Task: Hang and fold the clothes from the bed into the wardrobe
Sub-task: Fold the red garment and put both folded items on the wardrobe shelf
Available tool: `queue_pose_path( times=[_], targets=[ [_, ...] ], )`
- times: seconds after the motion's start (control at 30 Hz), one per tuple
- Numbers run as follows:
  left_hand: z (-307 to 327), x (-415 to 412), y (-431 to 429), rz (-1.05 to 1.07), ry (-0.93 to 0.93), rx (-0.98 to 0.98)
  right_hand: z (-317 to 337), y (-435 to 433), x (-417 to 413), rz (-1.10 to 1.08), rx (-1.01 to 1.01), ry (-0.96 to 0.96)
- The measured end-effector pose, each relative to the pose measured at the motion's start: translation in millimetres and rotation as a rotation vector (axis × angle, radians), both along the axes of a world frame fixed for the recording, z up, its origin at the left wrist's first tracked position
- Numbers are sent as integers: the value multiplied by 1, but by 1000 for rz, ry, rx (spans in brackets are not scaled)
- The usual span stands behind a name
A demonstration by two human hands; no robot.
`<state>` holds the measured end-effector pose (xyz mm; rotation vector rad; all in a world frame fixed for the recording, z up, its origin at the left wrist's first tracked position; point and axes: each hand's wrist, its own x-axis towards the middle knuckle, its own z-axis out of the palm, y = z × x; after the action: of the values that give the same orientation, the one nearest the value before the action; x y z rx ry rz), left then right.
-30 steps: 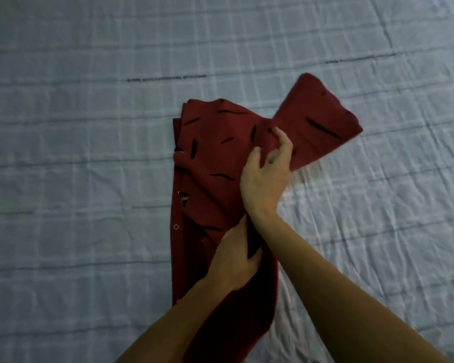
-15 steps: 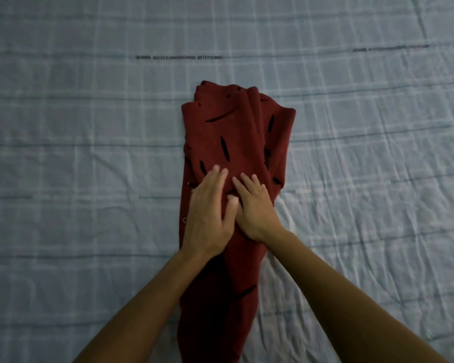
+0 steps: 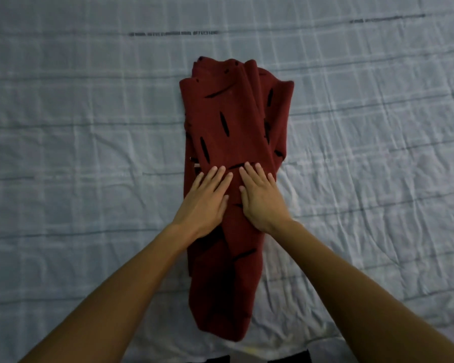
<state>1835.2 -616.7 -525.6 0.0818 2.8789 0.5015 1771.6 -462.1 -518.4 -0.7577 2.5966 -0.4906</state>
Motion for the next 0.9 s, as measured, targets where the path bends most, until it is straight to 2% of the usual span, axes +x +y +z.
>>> queue_pose_path(
  times=[0.07, 0.17, 0.23, 0.3, 0.37, 0.47, 0.53, 0.7, 0.77, 0.9],
  targets=[
    [2, 25, -1, -33, 38, 23, 5, -1, 8, -64, -128, 33],
    [11, 65, 3, -90, 56, 58, 12, 13, 39, -272, -371, 46],
    [11, 94, 7, -133, 58, 60, 11, 31, 64, -346, -412, 62],
    [5, 121, 12, -199, 64, -17, 7, 52, 85, -280, -371, 87],
    [-1, 141, 12, -238, 84, -92, 1, 74, 100, -99, -268, 127],
    [-4, 159, 9, -194, 130, -174, -7, 95, 123, 180, -89, 175],
    [-5, 174, 8, -197, 113, -223, -7, 98, 140, 285, -32, 232],
    [-12, 190, 19, -228, 163, -304, -11, 70, 150, 464, 129, 386],
    [-14, 179, 21, -237, 188, -299, -16, 62, 147, 502, 200, 393],
    [-25, 155, 6, -255, 158, -334, -24, 56, 137, 508, 162, 370]
  ],
)
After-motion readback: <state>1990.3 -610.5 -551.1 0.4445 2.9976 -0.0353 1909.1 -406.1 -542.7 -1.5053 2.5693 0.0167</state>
